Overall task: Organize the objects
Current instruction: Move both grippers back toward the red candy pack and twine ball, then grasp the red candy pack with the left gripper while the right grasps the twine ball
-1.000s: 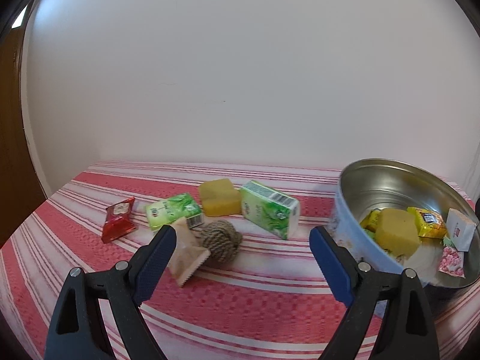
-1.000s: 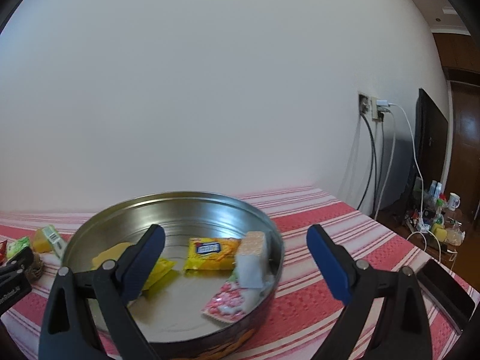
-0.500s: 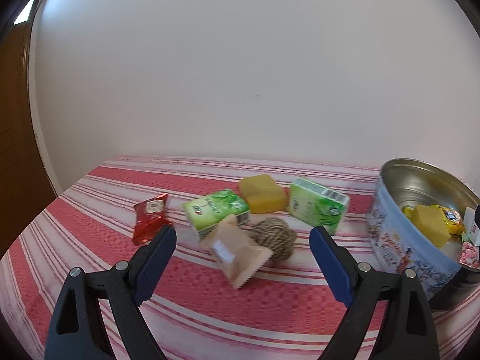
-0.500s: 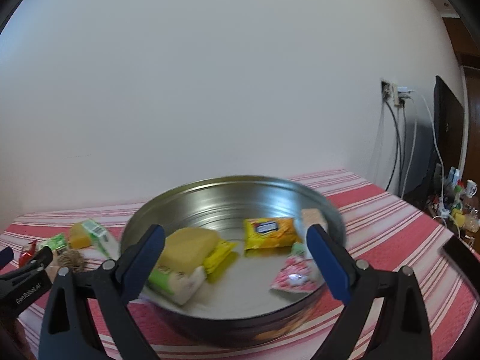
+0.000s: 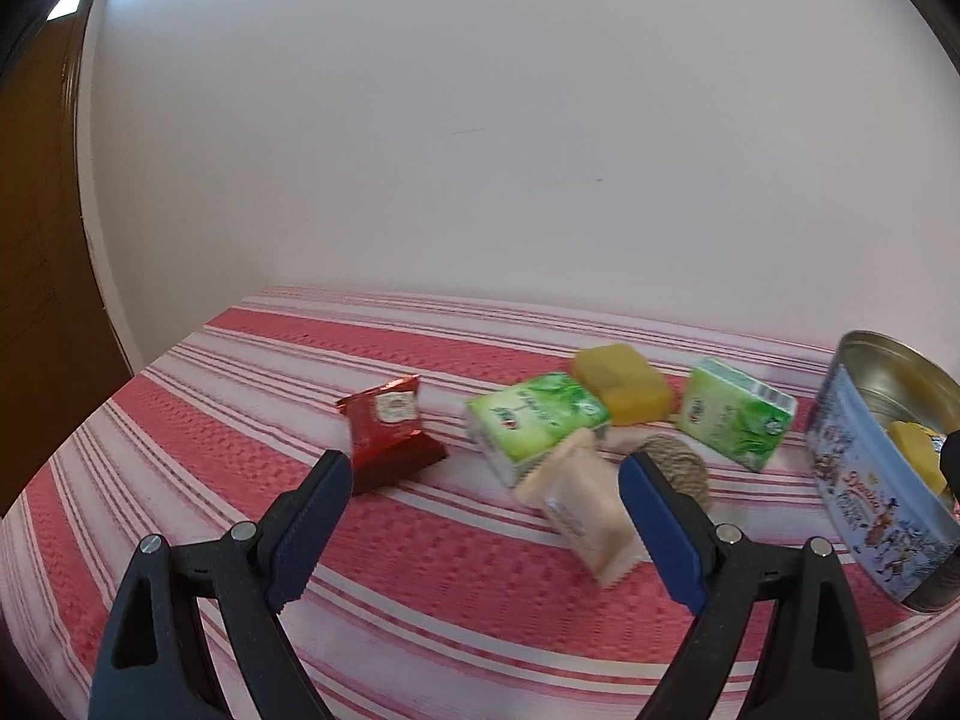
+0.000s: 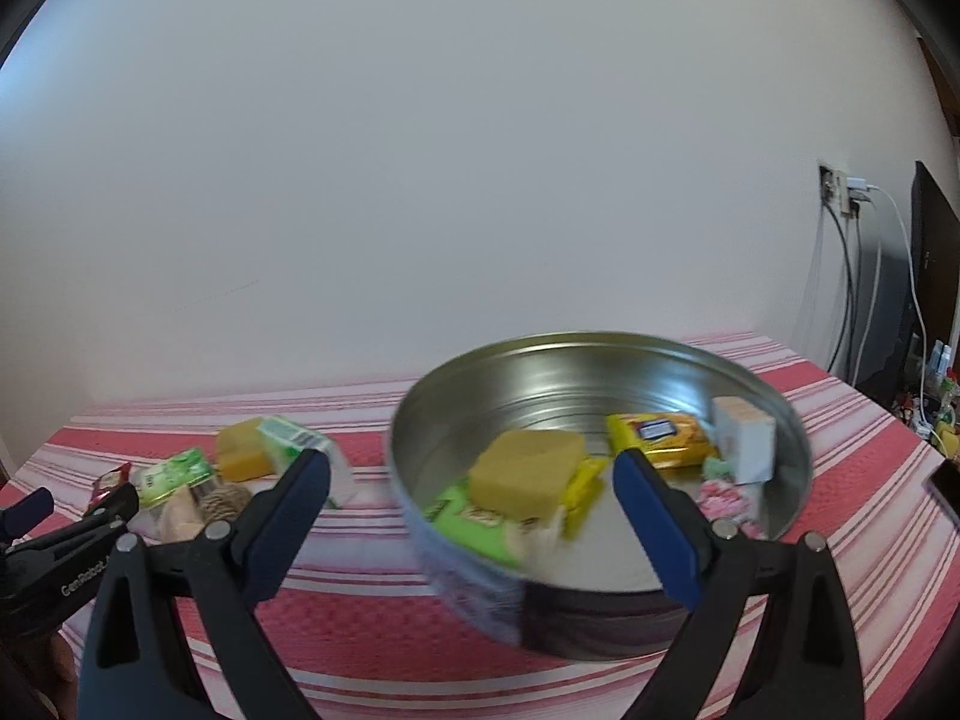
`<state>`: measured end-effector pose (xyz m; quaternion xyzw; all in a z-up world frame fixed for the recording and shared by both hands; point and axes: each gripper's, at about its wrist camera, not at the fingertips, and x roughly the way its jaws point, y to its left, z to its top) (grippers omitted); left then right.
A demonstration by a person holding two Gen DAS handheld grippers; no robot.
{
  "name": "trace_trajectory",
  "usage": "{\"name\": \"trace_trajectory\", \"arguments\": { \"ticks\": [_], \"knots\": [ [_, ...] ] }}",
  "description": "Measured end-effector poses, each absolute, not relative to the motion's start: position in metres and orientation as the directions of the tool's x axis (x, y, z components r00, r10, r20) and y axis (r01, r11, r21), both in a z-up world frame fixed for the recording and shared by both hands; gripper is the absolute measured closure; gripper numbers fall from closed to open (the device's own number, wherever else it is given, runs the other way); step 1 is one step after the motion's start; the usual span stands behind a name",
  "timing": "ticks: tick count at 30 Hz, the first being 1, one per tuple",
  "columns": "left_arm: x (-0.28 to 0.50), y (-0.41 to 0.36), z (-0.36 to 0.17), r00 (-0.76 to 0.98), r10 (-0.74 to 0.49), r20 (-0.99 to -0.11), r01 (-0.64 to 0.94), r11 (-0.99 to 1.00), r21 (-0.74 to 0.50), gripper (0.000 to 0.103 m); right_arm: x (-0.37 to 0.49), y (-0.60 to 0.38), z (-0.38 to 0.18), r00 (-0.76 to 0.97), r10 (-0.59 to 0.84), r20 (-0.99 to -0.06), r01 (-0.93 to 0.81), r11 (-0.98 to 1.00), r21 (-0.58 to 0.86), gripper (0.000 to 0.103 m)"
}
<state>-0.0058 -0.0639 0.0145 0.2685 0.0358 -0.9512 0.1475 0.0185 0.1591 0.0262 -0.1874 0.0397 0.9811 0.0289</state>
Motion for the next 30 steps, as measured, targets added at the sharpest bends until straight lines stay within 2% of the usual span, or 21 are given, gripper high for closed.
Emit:
{"name": "trace_trajectory", "arguments": {
  "ticks": [14, 19, 23, 27, 30],
  "knots": [
    [-0.014, -0.147, 0.008, -0.759, -0.304, -0.575, 0.367, -0.930, 0.007, 0.011, 0.001, 0.093, 0.020, -0.894, -0.067, -0.443, 0.043, -0.997, 0.065, 0.009],
    [-0.020, -0.179, 0.003, -0.726, -0.336, -0.600, 0.411, -0.911, 0.012, 0.011, -0.012, 0.067, 0.013, -0.847, -0.127, -0.516, 0.102, -0.992, 0.078, 0.019],
    [-0.024, -0.195, -0.001, -0.703, -0.346, -0.622, 0.429, -0.903, 0.018, 0.011, -0.024, 0.054, 0.008, -0.815, -0.166, -0.556, 0.131, -0.986, 0.102, 0.022],
    [-0.028, -0.200, -0.003, -0.693, -0.352, -0.629, 0.430, -0.902, 0.032, 0.011, -0.043, 0.048, -0.001, -0.768, -0.184, -0.613, 0.123, -0.982, 0.141, 0.034],
    [-0.028, -0.200, -0.002, -0.694, -0.341, -0.634, 0.422, -0.906, 0.025, 0.011, -0.061, 0.046, -0.009, -0.732, -0.200, -0.651, 0.103, -0.977, 0.185, 0.034]
  ]
}}
